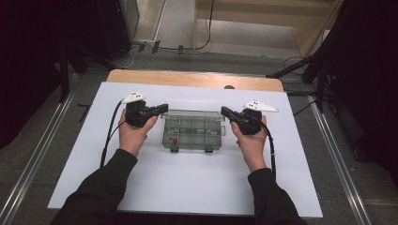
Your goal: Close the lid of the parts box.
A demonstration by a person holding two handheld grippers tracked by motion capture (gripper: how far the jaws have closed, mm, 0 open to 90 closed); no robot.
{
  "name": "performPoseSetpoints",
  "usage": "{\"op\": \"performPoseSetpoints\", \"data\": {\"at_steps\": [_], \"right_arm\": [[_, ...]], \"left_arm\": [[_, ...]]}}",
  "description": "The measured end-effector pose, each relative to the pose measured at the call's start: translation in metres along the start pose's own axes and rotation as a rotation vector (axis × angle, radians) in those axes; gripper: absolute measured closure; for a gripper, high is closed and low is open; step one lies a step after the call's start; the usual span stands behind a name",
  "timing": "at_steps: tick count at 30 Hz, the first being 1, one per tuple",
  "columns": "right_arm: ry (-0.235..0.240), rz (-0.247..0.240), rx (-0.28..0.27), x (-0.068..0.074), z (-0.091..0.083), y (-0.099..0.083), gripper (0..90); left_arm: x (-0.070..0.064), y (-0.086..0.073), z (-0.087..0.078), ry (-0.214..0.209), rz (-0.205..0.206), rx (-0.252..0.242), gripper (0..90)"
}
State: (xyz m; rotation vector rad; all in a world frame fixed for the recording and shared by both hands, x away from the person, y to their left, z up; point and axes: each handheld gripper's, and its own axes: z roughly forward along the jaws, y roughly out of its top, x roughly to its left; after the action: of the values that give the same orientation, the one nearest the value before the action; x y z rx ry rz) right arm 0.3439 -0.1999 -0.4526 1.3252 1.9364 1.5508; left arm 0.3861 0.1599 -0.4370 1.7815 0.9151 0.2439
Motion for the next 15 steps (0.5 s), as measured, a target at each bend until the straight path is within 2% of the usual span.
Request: {"op": "performPoseSetpoints", "data": {"at_steps": [4, 8, 15], "right_arm": [[0.005, -0.018, 0.008, 0.003, -0.002, -0.005, 90.0], [0.016, -0.015, 0.003, 0.005, -0.005, -0.01, 90.0], [0.011, -0.036, 0.01, 0.014, -0.011, -0.022, 90.0]], "left_arm": [[-0.004, -0.006, -0.003, 0.011, 0.016, 0.012, 90.0], [-0.007, -0.013, -0.006, 0.008, 0.006, 0.009, 90.0], [-0.015, -0.024, -0.009, 0.013, 0.031, 0.007, 90.0]]}}
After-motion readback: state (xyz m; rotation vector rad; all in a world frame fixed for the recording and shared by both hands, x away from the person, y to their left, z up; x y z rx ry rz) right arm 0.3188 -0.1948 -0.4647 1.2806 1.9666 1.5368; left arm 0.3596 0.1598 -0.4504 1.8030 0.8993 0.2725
